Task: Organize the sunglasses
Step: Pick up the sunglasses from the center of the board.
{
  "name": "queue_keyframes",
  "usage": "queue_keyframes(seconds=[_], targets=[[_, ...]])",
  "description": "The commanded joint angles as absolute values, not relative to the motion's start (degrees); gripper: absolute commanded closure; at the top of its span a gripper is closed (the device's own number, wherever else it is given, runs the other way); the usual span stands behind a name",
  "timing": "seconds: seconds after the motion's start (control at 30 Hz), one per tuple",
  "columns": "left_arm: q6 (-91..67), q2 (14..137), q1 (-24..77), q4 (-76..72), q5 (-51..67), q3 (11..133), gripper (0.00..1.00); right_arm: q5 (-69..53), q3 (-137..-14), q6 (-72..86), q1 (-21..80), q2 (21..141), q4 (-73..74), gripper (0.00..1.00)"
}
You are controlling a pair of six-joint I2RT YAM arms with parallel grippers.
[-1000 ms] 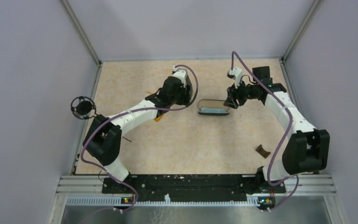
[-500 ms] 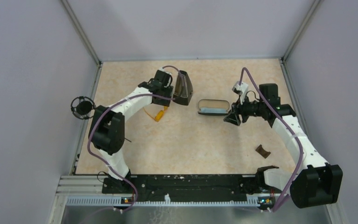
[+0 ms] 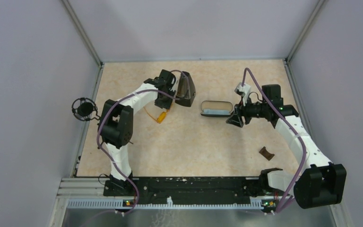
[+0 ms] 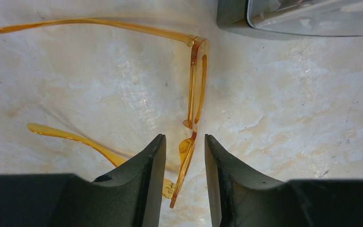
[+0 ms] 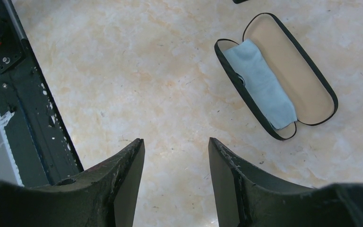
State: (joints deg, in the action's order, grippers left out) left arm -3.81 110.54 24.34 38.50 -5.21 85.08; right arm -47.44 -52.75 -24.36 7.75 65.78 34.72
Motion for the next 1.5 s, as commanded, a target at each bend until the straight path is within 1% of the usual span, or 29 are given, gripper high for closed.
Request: queue_keyframes(seconds=[0.0, 0.23, 0.3, 0.7, 0.77, 0.83, 1.1, 1.27, 1.47], targets=[[-2.5, 112.1, 23.9, 40.7, -3.2, 86.9, 0.60, -48.9, -53.0, -25.6, 7.9, 66.0, 32.8, 0.48], [-2.4, 112.5, 23.9, 40.8, -2.6, 86.8, 0.76, -49.0, -52.9, -25.7, 7.9, 66.4, 32.8, 0.48], [-2.3, 112.4, 23.9, 40.9, -2.3, 86.8, 0.78, -48.9, -52.9, -25.7, 7.9, 66.5, 32.8, 0.48], [-2.6, 112.9, 24.0, 42.7, -1.7, 86.8, 0.79, -48.9, -53.0, -26.0, 7.9, 66.6, 33.1, 0.49], [-2.6, 112.9, 24.0, 43.0, -1.7, 86.8, 0.78, -48.9, -53.0, -26.1, 7.9, 66.7, 33.1, 0.49], [-2.8, 112.9, 24.1, 43.3, -2.1, 86.8, 0.73, -48.8, -53.0, -26.1, 7.9, 66.8, 33.1, 0.49], [-3.6, 111.7, 25.6, 45.7, -5.6, 87.0, 0.72, -48.9, -52.9, -26.3, 7.9, 66.9, 33.1, 0.49], [-4.3, 109.1, 25.9, 46.1, -5.6, 84.3, 0.71, -49.1, -52.9, -26.5, 7.9, 66.9, 33.2, 0.49], [-4.0, 107.4, 25.9, 45.4, -5.0, 81.5, 0.77, -49.5, -53.1, -26.5, 7.9, 67.3, 33.2, 0.50]])
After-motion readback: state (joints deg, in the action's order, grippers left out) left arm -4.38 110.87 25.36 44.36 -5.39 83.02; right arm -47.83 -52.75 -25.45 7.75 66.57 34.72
